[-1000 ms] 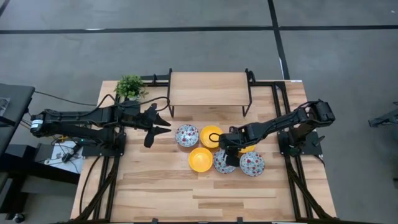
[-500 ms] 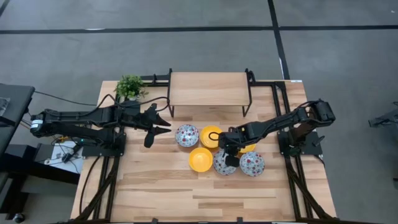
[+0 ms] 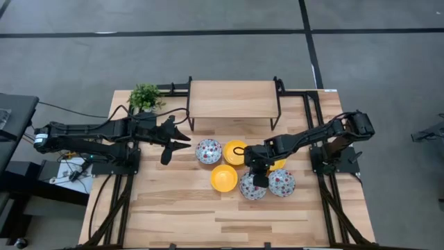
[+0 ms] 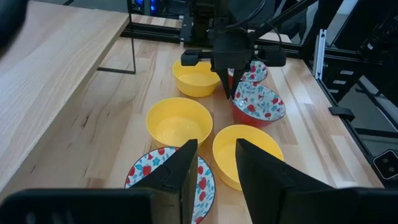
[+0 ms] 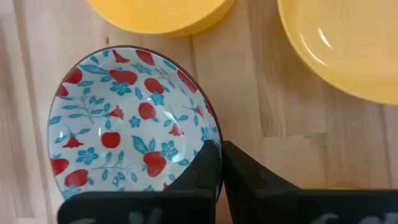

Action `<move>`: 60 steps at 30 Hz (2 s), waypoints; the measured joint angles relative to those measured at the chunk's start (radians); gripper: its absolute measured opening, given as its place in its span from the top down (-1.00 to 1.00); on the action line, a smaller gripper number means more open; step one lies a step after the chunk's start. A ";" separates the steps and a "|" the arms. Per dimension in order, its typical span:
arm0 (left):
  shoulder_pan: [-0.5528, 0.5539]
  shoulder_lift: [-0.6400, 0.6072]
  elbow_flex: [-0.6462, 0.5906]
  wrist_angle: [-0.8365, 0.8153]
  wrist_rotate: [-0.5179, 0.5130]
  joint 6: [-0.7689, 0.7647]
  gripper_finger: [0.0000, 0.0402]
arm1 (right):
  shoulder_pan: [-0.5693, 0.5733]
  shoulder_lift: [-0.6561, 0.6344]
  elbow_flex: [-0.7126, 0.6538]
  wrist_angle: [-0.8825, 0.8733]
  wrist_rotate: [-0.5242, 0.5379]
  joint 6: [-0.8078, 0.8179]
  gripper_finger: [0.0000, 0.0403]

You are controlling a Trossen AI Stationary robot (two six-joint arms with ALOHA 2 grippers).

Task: Pick & Place Mini bowls
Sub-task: Put the middle white patterned bowl on the shelf

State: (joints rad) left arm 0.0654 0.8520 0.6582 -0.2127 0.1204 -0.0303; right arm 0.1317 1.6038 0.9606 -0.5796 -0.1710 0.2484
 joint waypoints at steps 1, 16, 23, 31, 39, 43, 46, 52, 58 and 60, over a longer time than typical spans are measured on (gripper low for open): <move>0.000 0.000 0.000 0.000 0.000 0.000 0.46 | -0.003 -0.007 0.004 -0.009 -0.004 -0.010 0.99; 0.000 0.000 0.000 0.003 0.000 0.000 0.46 | -0.084 -0.041 0.170 -0.215 -0.081 -0.173 1.00; 0.000 0.000 0.000 0.004 0.000 0.000 0.46 | -0.141 -0.041 0.269 -0.358 -0.120 -0.264 1.00; 0.000 0.000 0.000 0.010 0.000 0.000 0.46 | -0.231 -0.041 0.430 -0.509 -0.178 -0.374 1.00; 0.000 0.000 0.000 0.012 0.000 0.000 0.46 | -0.356 -0.041 0.586 -0.659 -0.196 -0.456 1.00; 0.000 0.000 0.000 0.019 -0.015 0.001 0.46 | -0.425 -0.041 0.644 -0.690 -0.195 -0.490 1.00; 0.000 0.000 0.000 0.023 -0.027 0.024 0.46 | -0.474 -0.041 0.679 -0.703 -0.195 -0.508 1.00; 0.000 0.000 0.000 0.058 -0.075 0.081 0.46 | -0.556 -0.041 0.716 -0.702 -0.193 -0.546 1.00; 0.000 0.000 0.001 0.098 -0.198 0.183 0.46 | -0.634 -0.041 0.723 -0.670 -0.185 -0.548 1.00; 0.000 0.000 0.001 0.126 -0.256 0.208 0.46 | -0.661 -0.041 0.723 -0.652 -0.185 -0.544 1.00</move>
State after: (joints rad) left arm 0.0654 0.8519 0.6590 -0.0870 -0.1354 0.1776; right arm -0.5294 1.5627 1.6833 -1.2312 -0.3558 -0.2959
